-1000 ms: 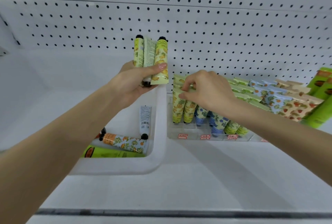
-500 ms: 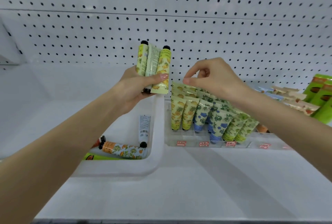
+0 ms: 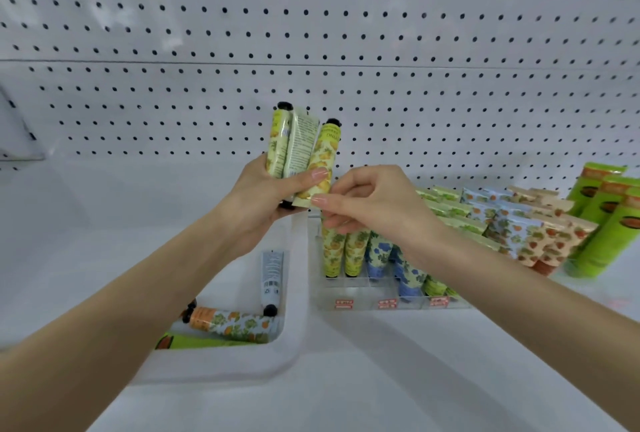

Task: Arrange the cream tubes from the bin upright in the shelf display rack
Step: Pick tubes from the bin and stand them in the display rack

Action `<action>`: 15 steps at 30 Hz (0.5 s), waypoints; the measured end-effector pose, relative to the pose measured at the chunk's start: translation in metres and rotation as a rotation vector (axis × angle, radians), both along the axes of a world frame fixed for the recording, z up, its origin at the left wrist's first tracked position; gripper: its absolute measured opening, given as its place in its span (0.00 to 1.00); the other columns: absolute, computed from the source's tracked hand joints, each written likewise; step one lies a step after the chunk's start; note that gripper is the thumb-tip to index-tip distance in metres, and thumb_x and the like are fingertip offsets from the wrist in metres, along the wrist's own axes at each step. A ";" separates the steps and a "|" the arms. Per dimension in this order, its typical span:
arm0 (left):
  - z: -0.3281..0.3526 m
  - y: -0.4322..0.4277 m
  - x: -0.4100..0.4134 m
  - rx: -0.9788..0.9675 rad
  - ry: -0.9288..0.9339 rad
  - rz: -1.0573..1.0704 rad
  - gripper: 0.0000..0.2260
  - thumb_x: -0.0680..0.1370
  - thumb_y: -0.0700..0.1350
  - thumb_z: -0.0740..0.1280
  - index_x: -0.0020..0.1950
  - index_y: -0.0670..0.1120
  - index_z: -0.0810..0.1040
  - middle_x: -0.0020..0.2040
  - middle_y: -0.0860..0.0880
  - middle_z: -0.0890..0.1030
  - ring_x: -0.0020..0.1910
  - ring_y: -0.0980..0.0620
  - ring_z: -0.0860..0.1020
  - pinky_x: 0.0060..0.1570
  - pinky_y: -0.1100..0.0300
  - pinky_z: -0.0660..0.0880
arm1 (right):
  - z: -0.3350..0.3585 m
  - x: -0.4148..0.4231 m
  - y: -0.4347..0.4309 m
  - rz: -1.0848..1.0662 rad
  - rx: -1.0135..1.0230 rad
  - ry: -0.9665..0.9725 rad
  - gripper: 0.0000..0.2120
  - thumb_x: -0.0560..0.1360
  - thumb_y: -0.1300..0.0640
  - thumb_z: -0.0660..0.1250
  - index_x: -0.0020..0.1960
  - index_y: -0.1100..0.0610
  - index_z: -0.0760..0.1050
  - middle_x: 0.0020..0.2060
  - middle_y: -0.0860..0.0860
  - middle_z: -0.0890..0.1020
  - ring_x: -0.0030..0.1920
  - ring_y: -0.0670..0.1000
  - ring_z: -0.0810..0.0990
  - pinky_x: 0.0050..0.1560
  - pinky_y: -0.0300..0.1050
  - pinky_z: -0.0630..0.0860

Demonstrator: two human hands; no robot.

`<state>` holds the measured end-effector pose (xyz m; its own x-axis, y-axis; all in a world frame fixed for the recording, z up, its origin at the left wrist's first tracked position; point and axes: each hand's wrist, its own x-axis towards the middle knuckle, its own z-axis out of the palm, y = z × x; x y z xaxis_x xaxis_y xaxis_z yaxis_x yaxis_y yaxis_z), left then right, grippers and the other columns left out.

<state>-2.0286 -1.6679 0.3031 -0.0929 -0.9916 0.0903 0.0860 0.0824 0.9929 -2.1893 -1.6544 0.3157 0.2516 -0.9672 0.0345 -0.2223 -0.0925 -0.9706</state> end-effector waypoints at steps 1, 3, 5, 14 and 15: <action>0.000 0.000 0.000 0.004 0.003 0.008 0.22 0.65 0.46 0.74 0.57 0.44 0.78 0.46 0.48 0.85 0.45 0.51 0.83 0.44 0.61 0.80 | -0.001 0.001 0.000 -0.017 0.004 -0.014 0.12 0.68 0.59 0.76 0.47 0.65 0.80 0.37 0.58 0.85 0.36 0.51 0.85 0.40 0.43 0.83; 0.000 -0.001 -0.001 0.011 0.016 0.023 0.22 0.65 0.47 0.73 0.57 0.44 0.78 0.46 0.48 0.85 0.45 0.51 0.83 0.45 0.60 0.80 | 0.000 0.002 0.000 -0.032 0.023 -0.037 0.10 0.69 0.60 0.75 0.47 0.65 0.80 0.37 0.58 0.85 0.36 0.52 0.85 0.39 0.42 0.82; 0.000 0.000 -0.002 0.022 0.040 0.030 0.20 0.66 0.46 0.73 0.57 0.44 0.78 0.46 0.48 0.85 0.44 0.51 0.83 0.45 0.60 0.81 | 0.001 -0.001 0.000 -0.032 0.037 -0.039 0.09 0.71 0.61 0.73 0.48 0.65 0.79 0.38 0.60 0.85 0.38 0.53 0.85 0.39 0.42 0.82; 0.008 -0.001 0.001 0.110 0.307 0.089 0.08 0.73 0.39 0.70 0.51 0.40 0.79 0.45 0.45 0.84 0.45 0.49 0.82 0.39 0.63 0.79 | 0.003 -0.040 0.010 0.003 -0.007 0.172 0.04 0.75 0.62 0.68 0.47 0.62 0.75 0.39 0.56 0.85 0.39 0.51 0.85 0.41 0.44 0.83; 0.007 -0.001 0.001 0.115 0.305 0.089 0.08 0.73 0.39 0.70 0.51 0.39 0.78 0.45 0.45 0.84 0.45 0.49 0.82 0.40 0.63 0.79 | 0.003 -0.044 0.011 -0.016 -0.010 0.177 0.04 0.75 0.62 0.68 0.47 0.62 0.75 0.38 0.56 0.85 0.39 0.51 0.85 0.41 0.45 0.83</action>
